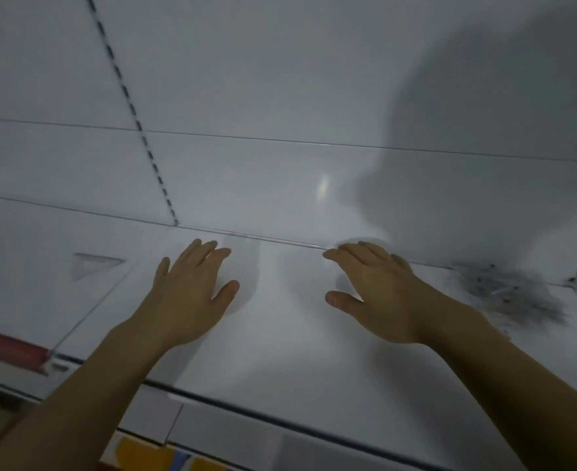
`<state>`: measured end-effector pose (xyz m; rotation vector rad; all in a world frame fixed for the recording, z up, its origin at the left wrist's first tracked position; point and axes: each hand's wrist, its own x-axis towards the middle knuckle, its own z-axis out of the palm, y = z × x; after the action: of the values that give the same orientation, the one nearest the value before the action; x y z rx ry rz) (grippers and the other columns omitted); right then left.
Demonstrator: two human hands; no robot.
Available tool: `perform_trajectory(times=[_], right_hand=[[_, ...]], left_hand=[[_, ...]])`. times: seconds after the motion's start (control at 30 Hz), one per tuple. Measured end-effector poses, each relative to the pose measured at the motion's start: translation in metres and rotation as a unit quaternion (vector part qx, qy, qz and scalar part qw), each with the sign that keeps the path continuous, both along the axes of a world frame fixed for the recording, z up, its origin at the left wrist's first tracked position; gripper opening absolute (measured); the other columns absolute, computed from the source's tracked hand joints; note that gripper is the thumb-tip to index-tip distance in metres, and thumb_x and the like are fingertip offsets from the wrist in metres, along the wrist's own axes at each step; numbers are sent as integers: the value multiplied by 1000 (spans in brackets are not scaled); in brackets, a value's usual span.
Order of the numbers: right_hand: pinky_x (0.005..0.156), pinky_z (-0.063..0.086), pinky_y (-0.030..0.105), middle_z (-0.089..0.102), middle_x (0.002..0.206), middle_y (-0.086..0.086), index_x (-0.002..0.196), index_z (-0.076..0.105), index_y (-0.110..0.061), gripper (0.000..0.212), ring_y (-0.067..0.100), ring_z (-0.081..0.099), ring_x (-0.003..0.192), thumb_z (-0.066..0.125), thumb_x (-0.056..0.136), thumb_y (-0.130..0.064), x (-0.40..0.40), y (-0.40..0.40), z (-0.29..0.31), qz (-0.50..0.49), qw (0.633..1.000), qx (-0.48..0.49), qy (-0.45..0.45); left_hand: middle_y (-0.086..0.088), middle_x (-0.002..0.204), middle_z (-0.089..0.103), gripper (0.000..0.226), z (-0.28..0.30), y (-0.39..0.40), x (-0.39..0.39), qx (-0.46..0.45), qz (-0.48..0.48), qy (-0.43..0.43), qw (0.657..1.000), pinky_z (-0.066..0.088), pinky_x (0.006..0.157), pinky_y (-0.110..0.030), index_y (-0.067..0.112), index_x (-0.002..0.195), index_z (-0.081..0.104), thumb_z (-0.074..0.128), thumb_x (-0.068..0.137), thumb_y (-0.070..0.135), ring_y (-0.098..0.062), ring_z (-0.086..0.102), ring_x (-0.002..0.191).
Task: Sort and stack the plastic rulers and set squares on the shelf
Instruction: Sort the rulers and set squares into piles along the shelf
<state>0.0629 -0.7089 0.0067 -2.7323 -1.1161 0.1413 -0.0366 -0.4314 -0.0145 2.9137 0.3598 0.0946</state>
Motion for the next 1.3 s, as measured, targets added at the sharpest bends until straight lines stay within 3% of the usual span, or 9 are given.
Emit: perform_trajectory(times=[0.23,0.43,0.57,0.73,0.9,1.07,1.17,1.23,1.3], right_hand=[[122,17,53,15,165,-6,155,16,-39,63,16,8,153,43,100,-55,-21,149,-16,45,997,-9,57],[117,23,52,20,159,-1,153,19,-38,62,26,15,148,43,99,-56,-39,214,-24,48,995,-52,76],[119,23,45,23,162,-6,154,25,-34,57,20,19,148,44,102,-46,-41,212,-23,12,997,-12,80],[120,24,31,28,162,-10,155,25,-33,64,11,28,146,48,99,-54,-52,188,-18,-44,991,37,117],[120,16,23,27,161,-15,153,35,-32,71,2,20,146,53,92,-63,-89,145,-18,-58,990,41,124],[123,10,26,22,161,-20,153,32,-38,95,2,12,149,57,74,-84,-131,103,-28,-48,996,23,67],[118,28,29,42,152,-14,143,48,-36,80,10,33,141,59,77,-79,-154,91,-40,-47,998,30,-11],[99,50,37,60,132,-10,126,63,-30,54,15,53,123,64,84,-63,-167,85,-48,-60,993,70,-69],[84,55,38,66,119,-9,115,69,-27,37,15,60,110,66,88,-53,-179,81,-54,-61,987,104,-108]], left_hand=[[-2,164,17,67,-17,159,-36,6,134,56,989,10,119,-60,25,155,20,34,98,58,-23,10,151],[1,152,37,71,-15,188,-39,-49,59,21,997,28,114,-55,26,146,39,31,88,67,-21,34,141],[6,146,48,72,-14,159,-40,-117,-65,-29,991,37,111,-47,23,143,47,32,87,65,-16,46,133],[17,159,24,64,-19,111,-38,-62,-196,5,979,11,118,-33,33,152,28,34,94,58,-3,19,146],[15,153,35,62,-20,85,-37,-156,-238,-30,958,18,115,-18,32,155,22,50,99,33,-1,30,139],[29,124,44,60,-19,59,-50,-219,-252,-67,940,28,88,8,35,147,35,54,96,11,28,38,111],[24,119,56,58,-20,48,-57,-246,-245,-80,934,41,83,0,39,142,41,50,95,6,18,51,108],[20,120,61,55,-23,40,-63,-265,-240,-82,930,47,80,-6,37,140,47,48,96,4,9,60,103],[21,121,63,50,-26,29,-71,-283,-233,-92,926,48,78,-6,32,137,52,47,97,1,9,63,101]])
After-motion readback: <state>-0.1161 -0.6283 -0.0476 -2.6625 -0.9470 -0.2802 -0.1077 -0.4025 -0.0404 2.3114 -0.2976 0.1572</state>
